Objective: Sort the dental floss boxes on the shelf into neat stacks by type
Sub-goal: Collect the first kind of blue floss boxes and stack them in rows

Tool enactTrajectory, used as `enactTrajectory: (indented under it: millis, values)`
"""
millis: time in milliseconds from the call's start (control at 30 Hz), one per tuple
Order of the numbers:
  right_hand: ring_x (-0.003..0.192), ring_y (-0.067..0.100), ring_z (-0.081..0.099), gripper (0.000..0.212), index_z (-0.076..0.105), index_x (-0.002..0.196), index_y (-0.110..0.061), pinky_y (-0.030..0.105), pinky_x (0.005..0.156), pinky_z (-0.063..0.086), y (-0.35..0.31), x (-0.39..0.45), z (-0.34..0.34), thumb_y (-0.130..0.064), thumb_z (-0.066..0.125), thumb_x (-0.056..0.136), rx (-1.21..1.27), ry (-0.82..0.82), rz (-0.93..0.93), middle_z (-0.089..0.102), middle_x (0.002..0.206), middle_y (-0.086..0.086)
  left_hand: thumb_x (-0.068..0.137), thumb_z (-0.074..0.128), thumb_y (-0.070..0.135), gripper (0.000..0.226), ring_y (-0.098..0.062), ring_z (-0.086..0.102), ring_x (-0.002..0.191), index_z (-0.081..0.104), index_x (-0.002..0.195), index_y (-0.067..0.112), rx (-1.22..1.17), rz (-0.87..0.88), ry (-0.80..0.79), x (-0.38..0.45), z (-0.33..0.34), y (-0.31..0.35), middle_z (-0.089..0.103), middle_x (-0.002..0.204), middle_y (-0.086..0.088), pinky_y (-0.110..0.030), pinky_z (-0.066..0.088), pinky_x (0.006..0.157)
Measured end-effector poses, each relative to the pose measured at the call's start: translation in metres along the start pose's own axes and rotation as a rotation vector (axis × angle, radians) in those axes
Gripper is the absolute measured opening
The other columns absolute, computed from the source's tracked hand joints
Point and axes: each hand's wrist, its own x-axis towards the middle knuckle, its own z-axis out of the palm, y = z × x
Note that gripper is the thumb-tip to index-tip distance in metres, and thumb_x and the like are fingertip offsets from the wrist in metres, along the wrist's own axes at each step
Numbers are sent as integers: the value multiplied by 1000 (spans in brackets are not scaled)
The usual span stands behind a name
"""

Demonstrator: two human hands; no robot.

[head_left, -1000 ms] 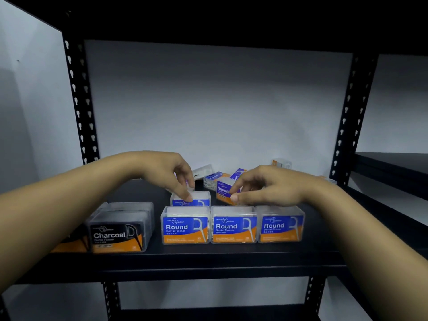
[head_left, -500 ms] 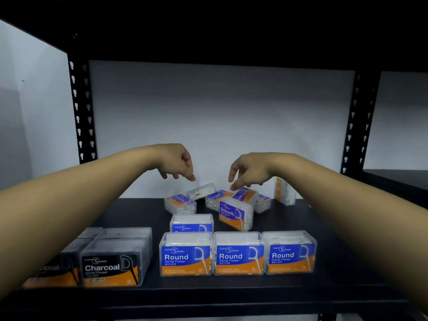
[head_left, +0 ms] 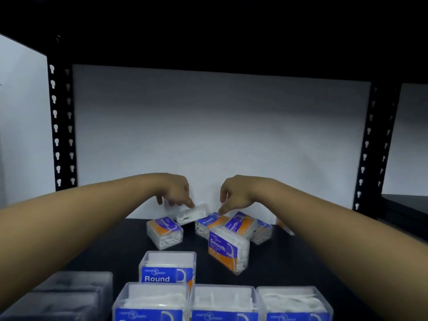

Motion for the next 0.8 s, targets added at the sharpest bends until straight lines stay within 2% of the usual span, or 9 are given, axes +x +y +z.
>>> enactTrajectory:
  millis: [67,200,333,400,500,567,600,700,800]
  values:
    - [112,23,66,59,70,127,-16,40,99,55,4,9,4,-58,72,85,-27,-10,-5,70,126,2,89,66,53,48,-15,65,85,69,112,11,-18,-35,-38,8,5,2,67,92,5,-38,58,82]
    - [100,22,70,66,75,113,-13,38,89,58,6,23,13,-70,70,80,-38,-53,-27,75,111,4,78,65,72,59,-19,69,102,68,100,17,-72,-82,-80,20,8,3,70,100,6,-40,59,88]
    - [86,23,72,62,69,84,-17,39,84,59,2,36,23,-78,69,74,-76,-50,-26,72,87,3,69,59,85,79,-22,72,97,68,101,14,-87,-186,-45,28,16,11,75,101,-1,-39,57,88]
    - [84,23,72,63,66,77,-17,39,84,59,0,42,25,-79,70,71,-71,-50,-29,71,83,2,71,58,85,79,-23,73,96,66,99,12,-73,-215,-23,30,21,16,76,100,-3,-39,56,88]
    - [77,20,69,65,72,86,-13,33,73,56,1,47,24,-76,73,72,-27,-81,-39,70,80,2,69,69,77,70,-23,73,92,63,92,12,-93,-247,-22,32,20,17,76,99,-5,-39,56,89]
    - [70,19,66,64,73,89,-11,30,64,51,2,47,24,-74,74,74,-17,-87,-44,70,79,2,66,76,71,67,-22,75,89,66,97,12,-117,-253,-37,29,17,13,77,99,-5,-38,57,89]
    - [72,19,67,65,73,93,-11,29,62,50,2,47,25,-73,74,74,-12,-90,-44,71,83,3,65,78,68,68,-21,75,90,68,101,11,-118,-247,-44,27,16,11,77,99,-4,-37,57,88]
    - [94,22,73,68,74,110,-9,28,62,51,4,47,25,-68,75,77,7,-111,-52,76,106,6,65,86,54,60,-19,74,96,69,106,13,-99,-199,-62,19,17,5,76,97,-1,-35,56,86]
    - [100,22,74,66,75,115,-10,26,58,49,5,48,22,-65,77,78,23,-130,-56,77,111,5,62,92,46,62,-17,71,93,67,111,16,-96,-152,-49,14,17,-3,73,102,0,-35,58,84]
